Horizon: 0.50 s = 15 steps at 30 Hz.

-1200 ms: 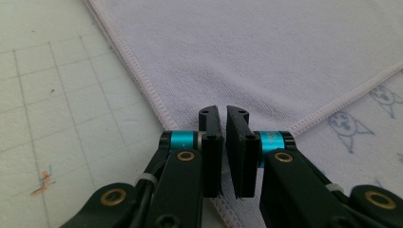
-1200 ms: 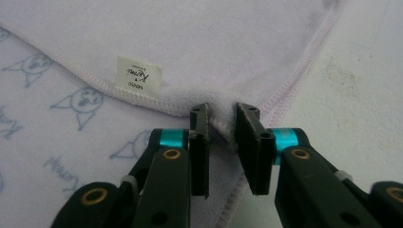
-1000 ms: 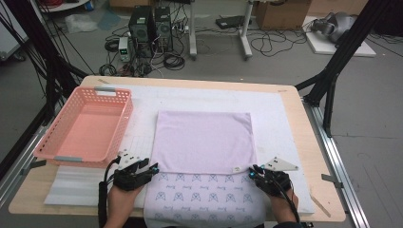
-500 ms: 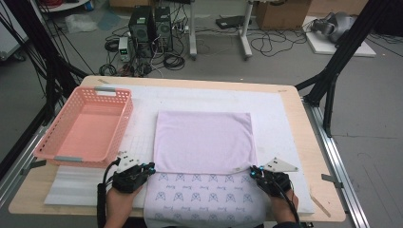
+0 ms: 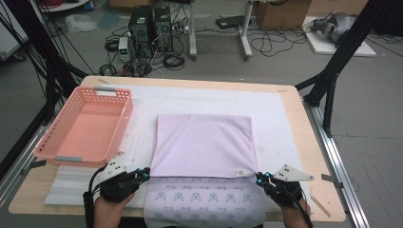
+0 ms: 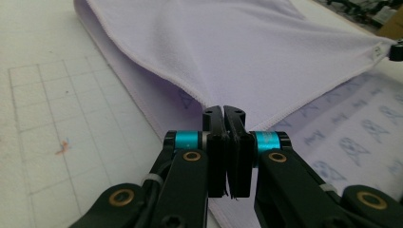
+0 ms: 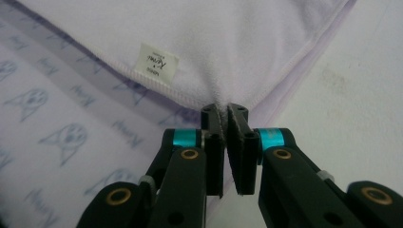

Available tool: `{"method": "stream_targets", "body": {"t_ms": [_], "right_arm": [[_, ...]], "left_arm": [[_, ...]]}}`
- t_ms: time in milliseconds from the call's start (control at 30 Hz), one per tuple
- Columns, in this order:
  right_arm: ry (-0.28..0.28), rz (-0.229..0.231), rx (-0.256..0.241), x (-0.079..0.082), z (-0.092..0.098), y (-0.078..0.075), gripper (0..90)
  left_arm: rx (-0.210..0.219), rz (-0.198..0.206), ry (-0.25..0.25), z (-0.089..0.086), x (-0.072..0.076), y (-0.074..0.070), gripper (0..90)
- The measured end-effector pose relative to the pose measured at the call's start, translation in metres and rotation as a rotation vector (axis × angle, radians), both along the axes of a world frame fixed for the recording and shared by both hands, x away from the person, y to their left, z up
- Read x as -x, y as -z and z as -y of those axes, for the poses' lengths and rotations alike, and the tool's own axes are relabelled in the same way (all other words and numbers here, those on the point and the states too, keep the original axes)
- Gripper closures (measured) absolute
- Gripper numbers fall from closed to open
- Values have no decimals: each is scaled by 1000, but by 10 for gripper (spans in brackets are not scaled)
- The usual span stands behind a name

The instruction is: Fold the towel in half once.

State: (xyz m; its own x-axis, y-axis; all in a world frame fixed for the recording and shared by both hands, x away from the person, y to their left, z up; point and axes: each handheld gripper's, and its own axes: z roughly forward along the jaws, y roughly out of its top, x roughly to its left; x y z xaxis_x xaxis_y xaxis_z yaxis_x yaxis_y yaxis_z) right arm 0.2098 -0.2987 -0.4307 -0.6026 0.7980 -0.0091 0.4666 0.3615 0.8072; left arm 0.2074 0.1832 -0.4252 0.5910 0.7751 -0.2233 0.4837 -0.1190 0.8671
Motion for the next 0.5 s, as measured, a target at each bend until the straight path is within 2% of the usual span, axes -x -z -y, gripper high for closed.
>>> {"method": "stream_targets", "body": {"t_ms": [100,200,367,500], "right_arm": [[-27,-10,-3,14,4,0,854],[-47,-12,5,27,4,-1,854],[-70,-21,16,42,4,0,854],[-78,-16,-2,52,6,-2,853]], "left_arm": [[6,-3,22,-2,12,-2,875],[-11,-5,40,-3,22,-2,874],[-12,-17,57,-5,34,-1,875],[-9,-31,68,-7,42,-1,874]]}}
